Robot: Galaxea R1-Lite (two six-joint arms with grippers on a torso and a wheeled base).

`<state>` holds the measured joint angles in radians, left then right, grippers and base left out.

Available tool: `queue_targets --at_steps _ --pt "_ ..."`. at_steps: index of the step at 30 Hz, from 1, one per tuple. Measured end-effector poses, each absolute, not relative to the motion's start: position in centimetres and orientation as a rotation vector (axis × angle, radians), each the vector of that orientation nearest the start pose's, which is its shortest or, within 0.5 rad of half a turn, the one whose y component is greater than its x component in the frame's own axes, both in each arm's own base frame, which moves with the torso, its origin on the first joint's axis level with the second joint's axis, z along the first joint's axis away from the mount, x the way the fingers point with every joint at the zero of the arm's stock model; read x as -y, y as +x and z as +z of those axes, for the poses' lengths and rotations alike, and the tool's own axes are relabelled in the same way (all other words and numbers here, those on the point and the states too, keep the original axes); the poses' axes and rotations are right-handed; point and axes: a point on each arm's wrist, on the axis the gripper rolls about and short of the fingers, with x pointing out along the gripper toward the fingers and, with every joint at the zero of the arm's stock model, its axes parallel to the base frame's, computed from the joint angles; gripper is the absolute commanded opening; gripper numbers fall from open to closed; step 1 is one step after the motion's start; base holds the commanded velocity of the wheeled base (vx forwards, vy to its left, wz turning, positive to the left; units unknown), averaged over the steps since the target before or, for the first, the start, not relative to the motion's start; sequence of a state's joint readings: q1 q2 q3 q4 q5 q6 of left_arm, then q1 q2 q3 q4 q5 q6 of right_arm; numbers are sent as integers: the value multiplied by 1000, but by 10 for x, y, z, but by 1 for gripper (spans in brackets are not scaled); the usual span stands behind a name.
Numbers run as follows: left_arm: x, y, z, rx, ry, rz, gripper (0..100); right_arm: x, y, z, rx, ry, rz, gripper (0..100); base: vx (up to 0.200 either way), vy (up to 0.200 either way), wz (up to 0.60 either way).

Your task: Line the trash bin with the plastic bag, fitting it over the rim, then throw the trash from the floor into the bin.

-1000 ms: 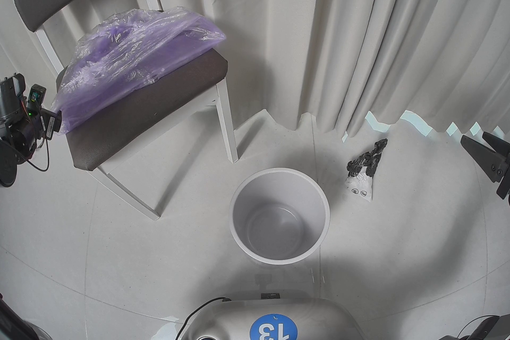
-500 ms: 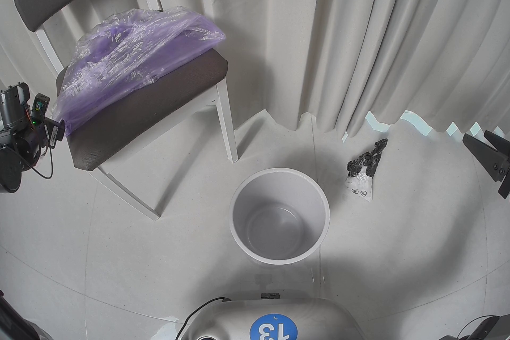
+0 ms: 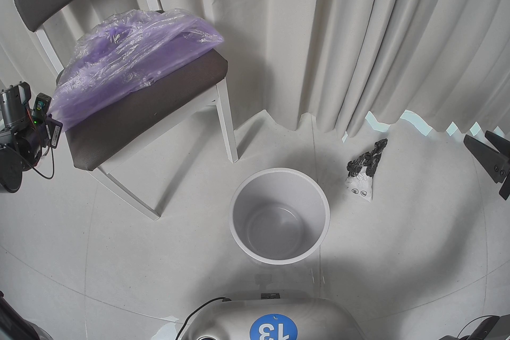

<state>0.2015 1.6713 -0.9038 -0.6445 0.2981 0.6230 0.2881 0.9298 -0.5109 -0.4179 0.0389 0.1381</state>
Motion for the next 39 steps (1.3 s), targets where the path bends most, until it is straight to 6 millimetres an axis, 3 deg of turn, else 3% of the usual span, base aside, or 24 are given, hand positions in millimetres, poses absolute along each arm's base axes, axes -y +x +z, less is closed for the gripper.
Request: queue_targets --at_steps 15,21,28,39 --pt "-58 292 237 -224 524 430 0 -43 112 232 -38 107 311 100 0 0 0" --pt "-51 289 262 -186 441 417 0 -54 116 232 4 114 320 100 0 0 0" --pt "-24 275 296 -123 386 337 0 -60 117 227 -14 107 334 100 0 0 0" --pt "1 258 338 -20 317 262 0 -68 123 240 77 152 342 100 0 0 0"
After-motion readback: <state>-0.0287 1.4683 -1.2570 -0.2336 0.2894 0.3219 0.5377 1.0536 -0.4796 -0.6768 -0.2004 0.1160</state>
